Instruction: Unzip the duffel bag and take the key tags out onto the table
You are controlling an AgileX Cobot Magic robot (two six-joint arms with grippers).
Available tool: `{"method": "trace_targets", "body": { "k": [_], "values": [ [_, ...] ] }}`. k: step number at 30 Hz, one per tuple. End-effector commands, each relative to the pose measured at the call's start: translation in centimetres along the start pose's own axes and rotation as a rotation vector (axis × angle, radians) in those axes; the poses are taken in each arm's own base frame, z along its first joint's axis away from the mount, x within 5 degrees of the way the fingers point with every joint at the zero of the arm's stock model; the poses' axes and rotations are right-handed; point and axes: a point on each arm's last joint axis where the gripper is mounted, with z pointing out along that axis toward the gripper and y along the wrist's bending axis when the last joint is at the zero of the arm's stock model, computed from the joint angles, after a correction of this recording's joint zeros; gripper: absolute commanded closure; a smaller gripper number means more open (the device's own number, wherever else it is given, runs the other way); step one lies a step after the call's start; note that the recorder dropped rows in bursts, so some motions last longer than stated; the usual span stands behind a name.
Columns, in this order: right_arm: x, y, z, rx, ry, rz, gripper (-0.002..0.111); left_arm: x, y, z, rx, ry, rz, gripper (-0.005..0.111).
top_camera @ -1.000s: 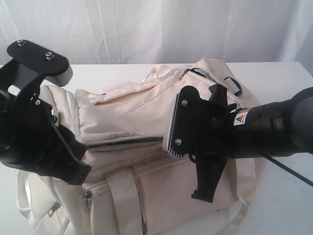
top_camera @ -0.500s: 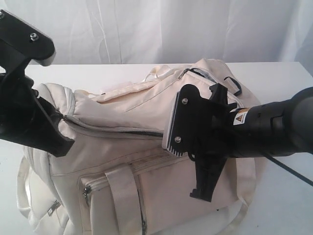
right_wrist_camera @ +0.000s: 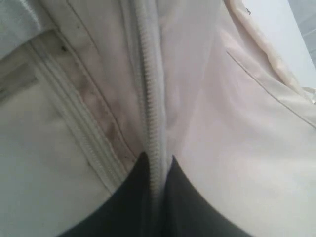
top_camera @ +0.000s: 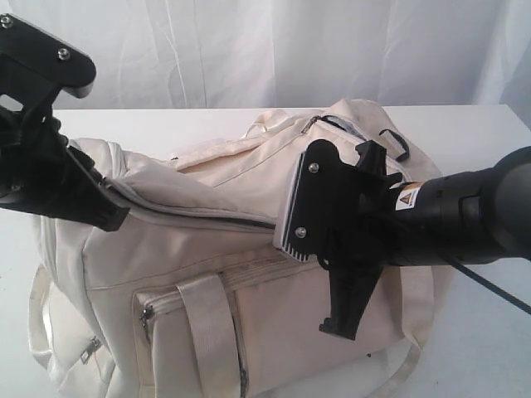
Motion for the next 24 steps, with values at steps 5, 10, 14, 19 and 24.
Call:
{"method": "trace_targets", "body": {
  "k": [5,10,14,19,24],
  "values": [
    [0.2,0.1,0.0,-0.011,0.011,0.006,0.108,-0.3,1.3,0.6,-0.036,-0.035,-0.028,0.107],
    [-0.7,-0.3,-2.0,0.036,-0.054,0.033,0.092,-0.1,0.9,0.6,0.006,-0.011,-0.071,0.107],
    [-1.6,-0.5,-4.7,0.09,-0.128,0.039,0.065,0.1,0.5,0.6,0.053,0.013,-0.059,0.107],
    [-2.8,0.2,-6.5,0.077,-0.213,0.073,0.046,0.1,0.1,0.5,0.09,0.014,-0.058,0.107],
    [-4.7,1.8,-5.6,-0.005,-0.256,0.032,0.046,0.1,0.0,0.5,0.103,0.016,-0.067,0.107]
  ]
}}
